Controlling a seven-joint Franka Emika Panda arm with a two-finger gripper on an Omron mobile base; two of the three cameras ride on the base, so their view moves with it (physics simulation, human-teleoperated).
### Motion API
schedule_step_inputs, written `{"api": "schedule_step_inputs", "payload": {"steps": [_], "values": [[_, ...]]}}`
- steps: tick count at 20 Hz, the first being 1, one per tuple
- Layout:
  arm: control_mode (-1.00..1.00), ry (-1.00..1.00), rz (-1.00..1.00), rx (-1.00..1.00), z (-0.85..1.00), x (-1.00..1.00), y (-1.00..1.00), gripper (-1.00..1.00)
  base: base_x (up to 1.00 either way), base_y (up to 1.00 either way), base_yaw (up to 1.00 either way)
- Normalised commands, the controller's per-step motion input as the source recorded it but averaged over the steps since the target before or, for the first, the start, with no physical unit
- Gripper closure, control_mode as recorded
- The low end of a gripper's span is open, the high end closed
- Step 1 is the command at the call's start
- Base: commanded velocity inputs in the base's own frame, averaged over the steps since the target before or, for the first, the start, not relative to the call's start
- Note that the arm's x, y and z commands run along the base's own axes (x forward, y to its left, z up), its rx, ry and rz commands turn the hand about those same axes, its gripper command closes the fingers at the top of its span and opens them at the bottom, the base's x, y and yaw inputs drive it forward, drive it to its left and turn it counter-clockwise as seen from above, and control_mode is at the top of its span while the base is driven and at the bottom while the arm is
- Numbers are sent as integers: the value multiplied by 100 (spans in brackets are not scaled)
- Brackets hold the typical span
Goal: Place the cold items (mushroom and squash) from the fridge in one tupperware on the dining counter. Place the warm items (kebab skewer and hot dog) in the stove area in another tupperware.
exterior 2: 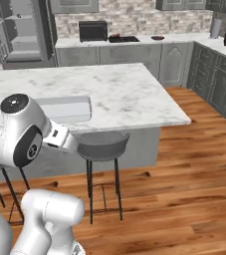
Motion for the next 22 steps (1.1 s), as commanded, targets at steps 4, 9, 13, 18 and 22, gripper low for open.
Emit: {"api": "schedule_step_inputs", "payload": {"steps": [4,9,13,18,22], "values": [[100,0,0,0,0,0,0,-100,15,-99,0],[100,0,0,0,0,0,0,-100,31,-98,4],[100,0,0,0,0,0,0,-100,43,-97,11],[100,0,0,0,0,0,0,-100,48,-94,18],[100,0,0,0,0,0,0,-100,58,-87,23]]}}
